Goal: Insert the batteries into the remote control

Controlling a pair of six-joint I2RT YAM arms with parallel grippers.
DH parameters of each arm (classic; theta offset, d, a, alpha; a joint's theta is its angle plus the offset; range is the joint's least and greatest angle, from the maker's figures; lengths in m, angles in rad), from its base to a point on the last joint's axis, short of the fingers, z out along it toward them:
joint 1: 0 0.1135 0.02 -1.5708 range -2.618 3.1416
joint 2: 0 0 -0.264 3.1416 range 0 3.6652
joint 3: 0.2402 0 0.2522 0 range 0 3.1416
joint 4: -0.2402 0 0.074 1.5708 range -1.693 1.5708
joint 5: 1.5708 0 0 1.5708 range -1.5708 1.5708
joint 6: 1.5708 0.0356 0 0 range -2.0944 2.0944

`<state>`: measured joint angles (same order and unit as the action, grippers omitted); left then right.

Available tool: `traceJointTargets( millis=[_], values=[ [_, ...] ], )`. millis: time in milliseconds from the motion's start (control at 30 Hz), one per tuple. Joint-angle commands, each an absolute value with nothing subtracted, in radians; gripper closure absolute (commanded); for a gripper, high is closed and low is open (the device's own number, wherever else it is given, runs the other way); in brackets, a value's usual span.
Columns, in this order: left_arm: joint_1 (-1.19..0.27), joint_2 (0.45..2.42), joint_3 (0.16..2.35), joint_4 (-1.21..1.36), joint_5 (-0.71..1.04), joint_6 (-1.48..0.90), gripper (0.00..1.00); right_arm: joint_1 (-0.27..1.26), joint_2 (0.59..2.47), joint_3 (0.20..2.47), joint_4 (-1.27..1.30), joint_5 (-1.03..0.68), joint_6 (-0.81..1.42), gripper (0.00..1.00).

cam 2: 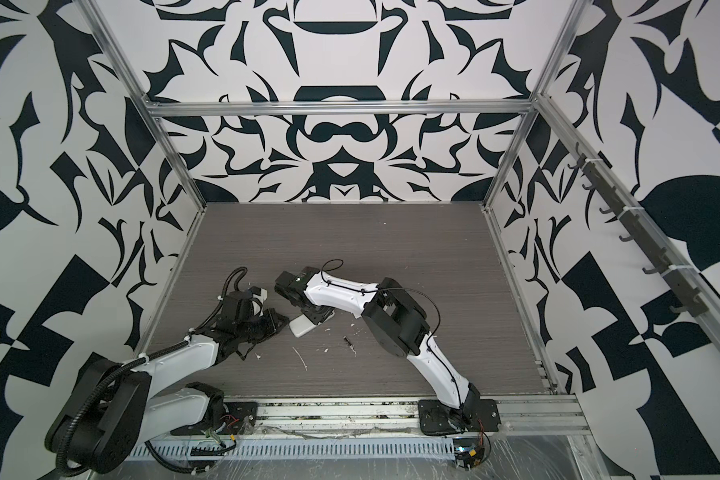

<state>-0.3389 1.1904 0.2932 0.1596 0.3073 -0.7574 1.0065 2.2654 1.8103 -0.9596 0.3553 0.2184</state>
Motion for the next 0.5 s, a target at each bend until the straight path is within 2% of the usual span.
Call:
traceJointTargets(
  millis=[0, 267, 467],
  values=[
    [-0.341, 1.187, 0.281, 0.158, 0.303, -0.744, 0.87, 0.999, 2.233, 1.754, -0.87, 0.293, 0.248, 0.61],
    [-0.34, 1.189, 0.283, 0.155, 0.304, -0.744, 0.87, 0.968, 2.106, 1.6, -0.691, 0.186, 0.303, 0.76],
    [-0.34, 1.193, 0.285, 0.152, 0.302, -0.744, 0.87, 0.964, 2.114, 1.622, -0.723, 0.177, 0.284, 0.77]
  ],
)
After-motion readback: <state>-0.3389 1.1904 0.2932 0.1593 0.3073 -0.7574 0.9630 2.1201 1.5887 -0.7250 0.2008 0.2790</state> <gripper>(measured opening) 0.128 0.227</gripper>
